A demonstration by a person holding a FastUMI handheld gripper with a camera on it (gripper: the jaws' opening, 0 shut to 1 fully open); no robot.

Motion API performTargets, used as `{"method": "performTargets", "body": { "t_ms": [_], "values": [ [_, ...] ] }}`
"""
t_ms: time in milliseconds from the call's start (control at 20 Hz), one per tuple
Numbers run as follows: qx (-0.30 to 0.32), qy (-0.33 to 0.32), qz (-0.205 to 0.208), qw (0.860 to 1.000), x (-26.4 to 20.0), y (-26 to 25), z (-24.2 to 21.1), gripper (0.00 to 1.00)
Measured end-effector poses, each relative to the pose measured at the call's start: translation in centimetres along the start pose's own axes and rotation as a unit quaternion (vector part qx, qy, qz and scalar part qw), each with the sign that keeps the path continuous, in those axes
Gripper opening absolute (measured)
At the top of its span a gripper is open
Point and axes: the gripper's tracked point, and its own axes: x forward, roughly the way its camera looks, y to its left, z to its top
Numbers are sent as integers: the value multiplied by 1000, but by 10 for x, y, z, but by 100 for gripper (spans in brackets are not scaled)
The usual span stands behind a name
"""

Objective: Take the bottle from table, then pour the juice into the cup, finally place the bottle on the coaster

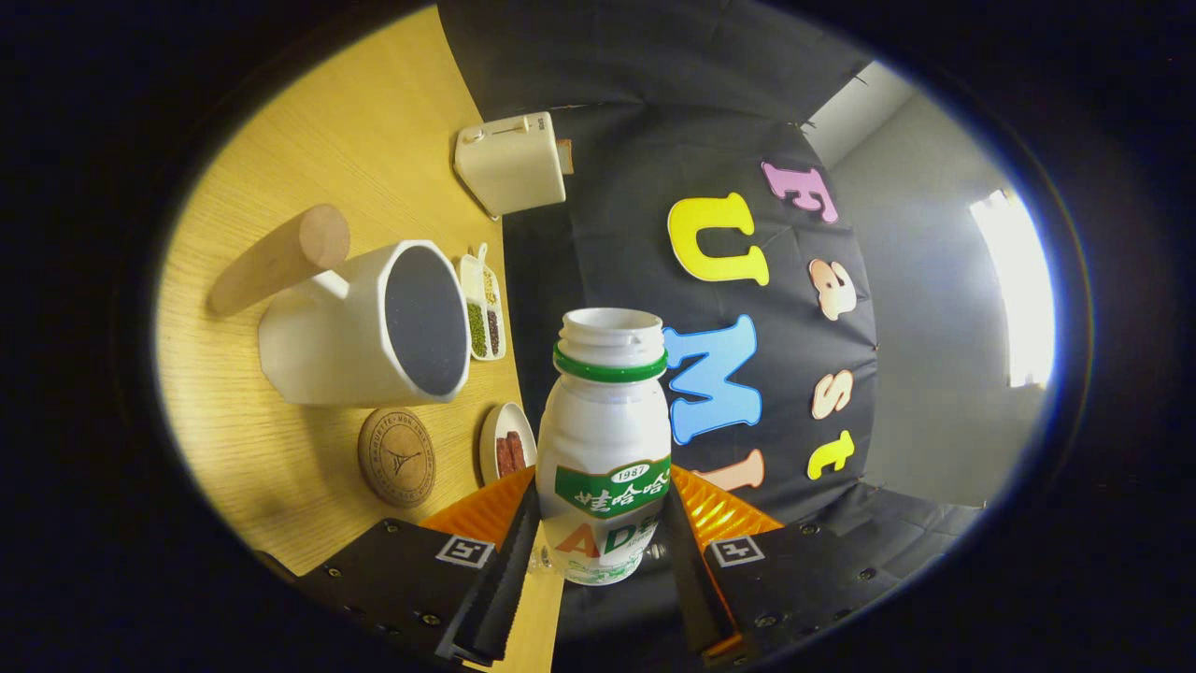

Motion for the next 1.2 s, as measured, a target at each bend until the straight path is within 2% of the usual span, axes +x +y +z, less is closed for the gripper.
{"method": "performTargets", "body": {
  "t_ms": [850,1200],
  "values": [
    [-115,-6,-20,993,12,-4,6,69],
    [-137,-7,-17,990,14,-2,6,69]
  ]
}}
